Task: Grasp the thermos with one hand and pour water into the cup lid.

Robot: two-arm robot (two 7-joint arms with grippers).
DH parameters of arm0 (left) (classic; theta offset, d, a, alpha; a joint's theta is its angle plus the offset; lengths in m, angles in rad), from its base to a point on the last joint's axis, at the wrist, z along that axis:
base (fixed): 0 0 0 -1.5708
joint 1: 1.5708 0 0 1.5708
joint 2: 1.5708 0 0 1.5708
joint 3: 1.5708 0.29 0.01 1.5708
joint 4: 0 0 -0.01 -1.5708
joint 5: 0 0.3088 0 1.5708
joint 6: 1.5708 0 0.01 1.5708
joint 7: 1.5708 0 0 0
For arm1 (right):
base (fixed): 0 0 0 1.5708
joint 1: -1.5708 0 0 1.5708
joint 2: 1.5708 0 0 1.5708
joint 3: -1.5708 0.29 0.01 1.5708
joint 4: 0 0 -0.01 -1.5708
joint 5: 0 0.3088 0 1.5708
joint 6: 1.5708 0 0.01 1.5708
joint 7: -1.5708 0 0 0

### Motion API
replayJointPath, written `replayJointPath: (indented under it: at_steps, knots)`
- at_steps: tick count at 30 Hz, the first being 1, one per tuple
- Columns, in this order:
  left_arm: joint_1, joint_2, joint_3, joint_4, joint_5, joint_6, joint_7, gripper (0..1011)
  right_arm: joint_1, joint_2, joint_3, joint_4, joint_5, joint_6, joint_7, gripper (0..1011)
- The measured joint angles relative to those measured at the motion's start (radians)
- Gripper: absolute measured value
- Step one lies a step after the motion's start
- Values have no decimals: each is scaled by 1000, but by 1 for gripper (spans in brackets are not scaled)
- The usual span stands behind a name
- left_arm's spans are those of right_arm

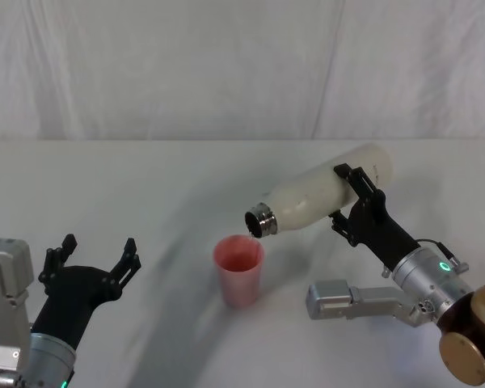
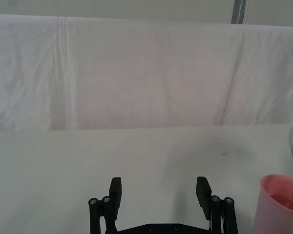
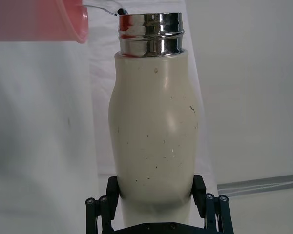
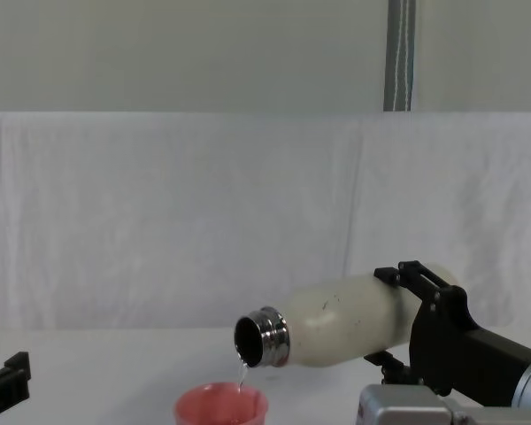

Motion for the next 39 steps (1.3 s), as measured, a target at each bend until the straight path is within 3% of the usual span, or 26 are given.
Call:
replayJointPath:
  at_steps: [24,39]
  knots:
    - [0,0,0,0,0,0,0,1001,-16,3,8,-15,40,-29,34,944]
    - [0,0,0,0,0,0,0,1001,-43,3,33,-50,103,-44,90,944]
